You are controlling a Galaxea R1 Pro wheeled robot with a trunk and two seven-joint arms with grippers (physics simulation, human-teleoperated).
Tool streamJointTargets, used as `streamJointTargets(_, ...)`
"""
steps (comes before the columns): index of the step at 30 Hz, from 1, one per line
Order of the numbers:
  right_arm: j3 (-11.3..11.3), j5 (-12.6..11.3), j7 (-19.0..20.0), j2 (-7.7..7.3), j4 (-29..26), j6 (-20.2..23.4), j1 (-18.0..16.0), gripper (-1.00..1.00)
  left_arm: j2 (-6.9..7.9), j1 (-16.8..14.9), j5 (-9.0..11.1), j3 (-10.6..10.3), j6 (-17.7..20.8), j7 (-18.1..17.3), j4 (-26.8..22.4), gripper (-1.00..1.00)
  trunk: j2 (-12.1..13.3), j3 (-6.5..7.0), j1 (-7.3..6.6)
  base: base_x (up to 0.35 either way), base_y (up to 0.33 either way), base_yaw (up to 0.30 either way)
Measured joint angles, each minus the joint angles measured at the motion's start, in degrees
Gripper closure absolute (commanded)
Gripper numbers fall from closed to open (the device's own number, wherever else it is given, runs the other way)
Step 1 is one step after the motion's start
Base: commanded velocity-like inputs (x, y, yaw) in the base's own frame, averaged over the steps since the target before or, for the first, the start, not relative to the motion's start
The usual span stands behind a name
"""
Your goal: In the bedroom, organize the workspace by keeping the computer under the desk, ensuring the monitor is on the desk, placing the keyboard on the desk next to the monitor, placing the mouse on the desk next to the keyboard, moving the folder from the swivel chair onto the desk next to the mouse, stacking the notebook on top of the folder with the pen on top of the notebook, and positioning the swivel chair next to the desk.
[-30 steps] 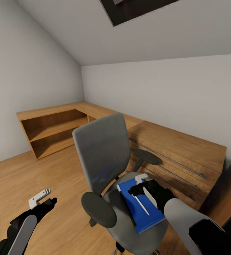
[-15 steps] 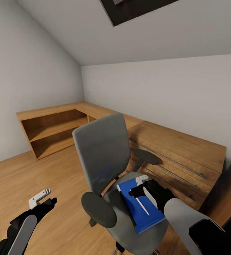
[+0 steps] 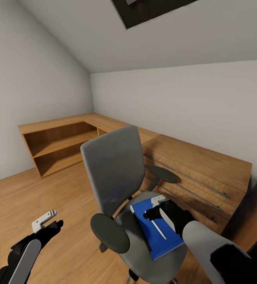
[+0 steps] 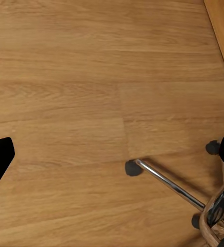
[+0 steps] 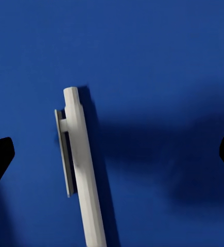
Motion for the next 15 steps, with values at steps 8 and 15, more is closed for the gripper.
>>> streamJointTargets(8, 0.0, 0.0, 0.0, 0.0, 0.0, 0.0, 0.0, -1.0, 0.0, 0.0, 0.0, 0.0, 0.0, 0.0, 0.0, -1.0, -1.6, -0.72, 0.88, 0.0, 0.0, 0.0)
streamJointTargets(15, 0.0, 0.0, 0.0, 0.0, 0.0, 0.0, 0.0, -1.0, 0.0, 0.0, 0.0, 0.0, 0.1, 0.0, 0.0, -1.0, -1.6, -0.72, 0.88, 0.0, 0.0, 0.0)
